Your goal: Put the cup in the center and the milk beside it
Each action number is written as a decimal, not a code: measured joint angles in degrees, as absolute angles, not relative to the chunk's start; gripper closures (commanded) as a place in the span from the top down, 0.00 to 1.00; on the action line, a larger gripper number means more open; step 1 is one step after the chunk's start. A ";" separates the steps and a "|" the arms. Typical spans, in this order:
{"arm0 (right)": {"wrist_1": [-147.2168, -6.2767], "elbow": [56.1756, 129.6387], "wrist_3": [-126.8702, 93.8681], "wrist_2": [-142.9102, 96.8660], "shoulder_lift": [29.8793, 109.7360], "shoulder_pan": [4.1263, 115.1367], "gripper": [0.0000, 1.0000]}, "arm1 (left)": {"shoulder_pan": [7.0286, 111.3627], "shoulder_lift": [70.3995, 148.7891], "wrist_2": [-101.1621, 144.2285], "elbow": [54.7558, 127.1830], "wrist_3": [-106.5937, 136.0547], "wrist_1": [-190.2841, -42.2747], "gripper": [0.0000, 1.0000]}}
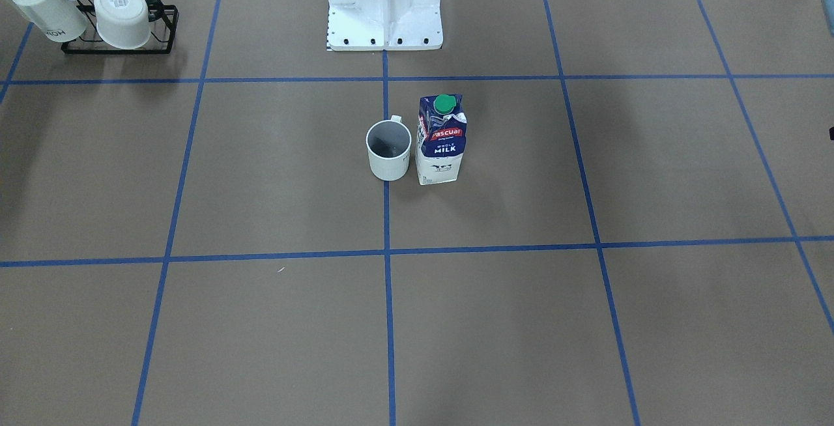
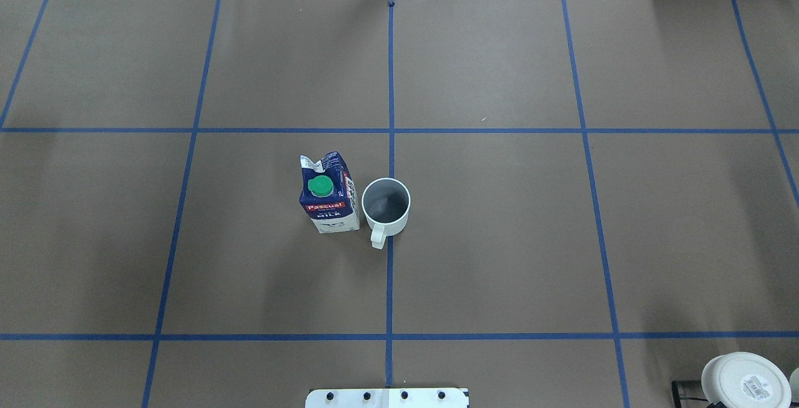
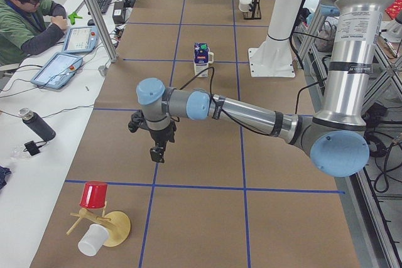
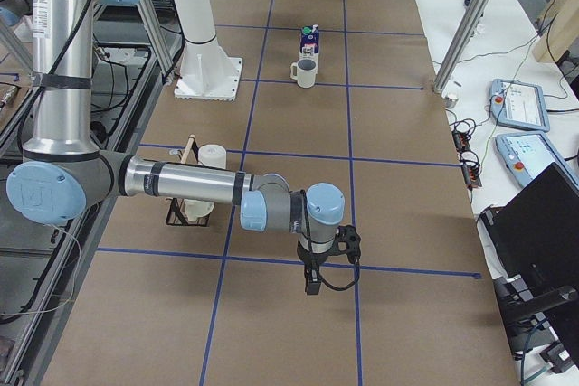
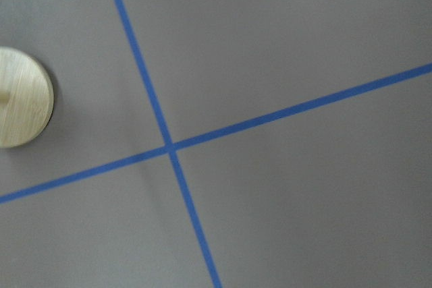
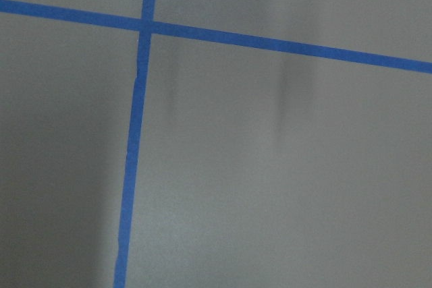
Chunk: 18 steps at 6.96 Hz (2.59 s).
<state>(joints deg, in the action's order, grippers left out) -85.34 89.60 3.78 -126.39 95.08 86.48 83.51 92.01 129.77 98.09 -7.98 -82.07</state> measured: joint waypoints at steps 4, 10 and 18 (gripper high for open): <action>-85.34 89.64 3.78 -126.39 95.01 86.54 1.00 | 87.89 86.54 129.82 98.57 -4.93 -84.16 0.98; -85.36 89.65 3.78 -126.49 95.01 86.53 1.00 | 87.91 86.36 129.34 100.84 -5.01 -84.40 0.98; -85.43 89.39 3.78 -126.74 95.55 86.48 1.00 | 87.93 86.05 129.36 99.79 -5.01 -84.29 0.98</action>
